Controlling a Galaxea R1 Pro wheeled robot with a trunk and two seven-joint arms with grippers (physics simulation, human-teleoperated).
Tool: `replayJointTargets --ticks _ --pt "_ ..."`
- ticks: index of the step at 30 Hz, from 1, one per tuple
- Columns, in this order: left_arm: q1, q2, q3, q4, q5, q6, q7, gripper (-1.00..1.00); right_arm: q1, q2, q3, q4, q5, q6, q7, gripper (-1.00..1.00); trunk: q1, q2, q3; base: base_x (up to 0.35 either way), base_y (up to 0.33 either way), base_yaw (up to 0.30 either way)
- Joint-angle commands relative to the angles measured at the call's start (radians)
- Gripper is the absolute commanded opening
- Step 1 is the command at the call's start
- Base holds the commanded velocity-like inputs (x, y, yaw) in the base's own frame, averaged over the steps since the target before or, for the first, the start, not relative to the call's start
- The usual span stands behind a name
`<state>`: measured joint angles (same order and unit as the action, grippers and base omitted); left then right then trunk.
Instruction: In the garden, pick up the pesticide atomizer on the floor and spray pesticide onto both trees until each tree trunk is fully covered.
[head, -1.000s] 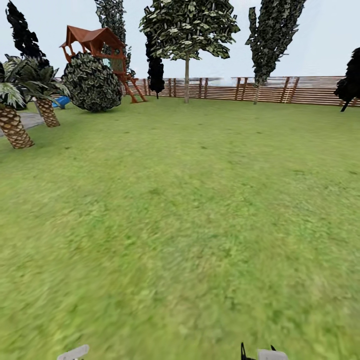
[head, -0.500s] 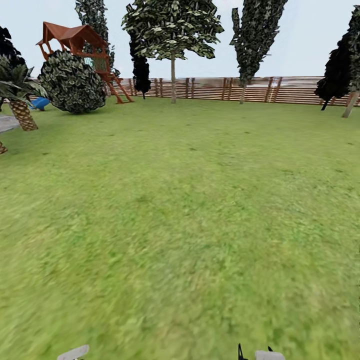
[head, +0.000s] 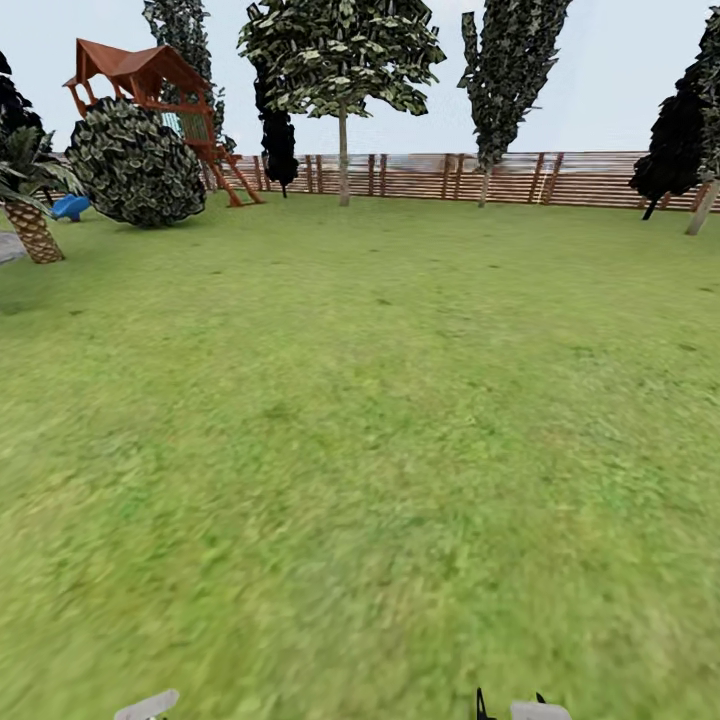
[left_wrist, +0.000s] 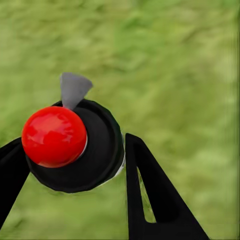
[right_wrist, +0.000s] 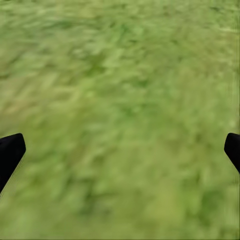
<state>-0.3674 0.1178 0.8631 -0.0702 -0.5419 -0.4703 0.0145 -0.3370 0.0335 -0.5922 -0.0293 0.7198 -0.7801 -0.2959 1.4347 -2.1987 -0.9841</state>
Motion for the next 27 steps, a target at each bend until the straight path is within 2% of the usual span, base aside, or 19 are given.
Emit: replayJointTargets --ticks 1,12,27 --pt "-0.001 0.0 0.008 0.001 -0.01 -0.004 0.001 -1.0 0.0 0.0 -0.004 0.0 0.011 -0.001 -0.008 1.0 0.0 0.0 -0.002 0.338 0.0 0.0" --pt "-0.001 0.0 0.008 0.001 -0.01 -0.004 0.001 -1.0 0.0 0.0 -0.005 0.0 0.01 -0.001 -0.008 1.0 0.0 0.0 -0.018 0.338 0.0 0.0" --pt "-0.001 0.0 0.008 0.001 -0.01 -0.004 0.001 -1.0 0.0 0.0 -0.003 0.0 0.013 -0.001 -0.006 1.0 0.0 0.0 -0.019 0.338 0.0 0.0"
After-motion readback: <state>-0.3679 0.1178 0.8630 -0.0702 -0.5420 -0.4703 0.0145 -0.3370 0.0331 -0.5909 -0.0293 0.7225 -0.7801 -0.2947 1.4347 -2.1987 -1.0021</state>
